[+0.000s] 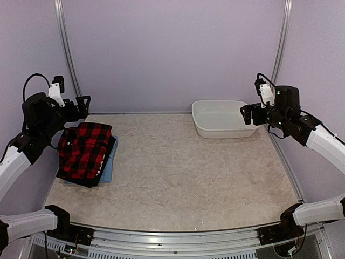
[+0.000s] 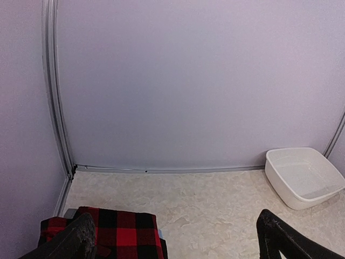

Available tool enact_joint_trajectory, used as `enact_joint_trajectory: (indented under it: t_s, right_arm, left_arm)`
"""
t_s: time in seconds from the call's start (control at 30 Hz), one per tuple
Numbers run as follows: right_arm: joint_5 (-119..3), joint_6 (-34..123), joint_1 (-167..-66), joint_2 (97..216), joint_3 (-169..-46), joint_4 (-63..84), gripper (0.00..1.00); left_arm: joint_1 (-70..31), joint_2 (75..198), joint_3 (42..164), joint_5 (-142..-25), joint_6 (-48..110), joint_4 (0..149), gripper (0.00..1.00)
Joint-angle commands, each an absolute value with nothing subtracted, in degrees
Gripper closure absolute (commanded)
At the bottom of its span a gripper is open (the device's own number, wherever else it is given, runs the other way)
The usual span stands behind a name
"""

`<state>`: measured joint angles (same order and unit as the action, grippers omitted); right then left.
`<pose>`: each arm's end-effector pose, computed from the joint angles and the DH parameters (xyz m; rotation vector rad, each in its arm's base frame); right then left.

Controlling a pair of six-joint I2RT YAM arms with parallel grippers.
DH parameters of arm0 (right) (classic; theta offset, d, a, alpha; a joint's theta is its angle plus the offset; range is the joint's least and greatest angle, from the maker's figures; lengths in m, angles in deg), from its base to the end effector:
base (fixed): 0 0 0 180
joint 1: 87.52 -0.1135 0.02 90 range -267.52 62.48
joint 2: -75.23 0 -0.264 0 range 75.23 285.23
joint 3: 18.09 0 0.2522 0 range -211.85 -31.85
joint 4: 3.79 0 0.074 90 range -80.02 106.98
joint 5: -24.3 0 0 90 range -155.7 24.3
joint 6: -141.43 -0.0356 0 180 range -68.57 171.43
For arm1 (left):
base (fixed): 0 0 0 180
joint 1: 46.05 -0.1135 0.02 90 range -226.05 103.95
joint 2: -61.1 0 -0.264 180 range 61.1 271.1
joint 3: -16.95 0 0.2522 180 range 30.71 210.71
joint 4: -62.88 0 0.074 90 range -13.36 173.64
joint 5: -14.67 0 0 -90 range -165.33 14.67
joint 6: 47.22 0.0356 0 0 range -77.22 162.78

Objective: Fold and stack the long sleeve shirts
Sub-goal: Reset both arms

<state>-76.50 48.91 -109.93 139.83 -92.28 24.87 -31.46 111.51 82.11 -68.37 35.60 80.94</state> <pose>0.2415 0.0924 0.3584 -0.2016 1.8885 0.1165 0.1993 -0.0474 0.3748 0.0120 1.6315 -0.1930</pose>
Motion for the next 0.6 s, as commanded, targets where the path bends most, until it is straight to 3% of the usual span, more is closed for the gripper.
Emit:
enact_joint_trajectory:
  t_s: [0.0,0.57]
  right_arm:
    - [-76.5,49.2,-109.7,139.4,-92.0,23.9,0.01]
    - [-76.3,49.1,-109.7,139.1,-91.7,24.3,0.0]
  left_arm:
    - [-31.3,110.2,81.3,-67.0,36.5,79.3,0.01]
    - [-31.3,110.1,81.3,-66.4,36.8,79.6,0.01]
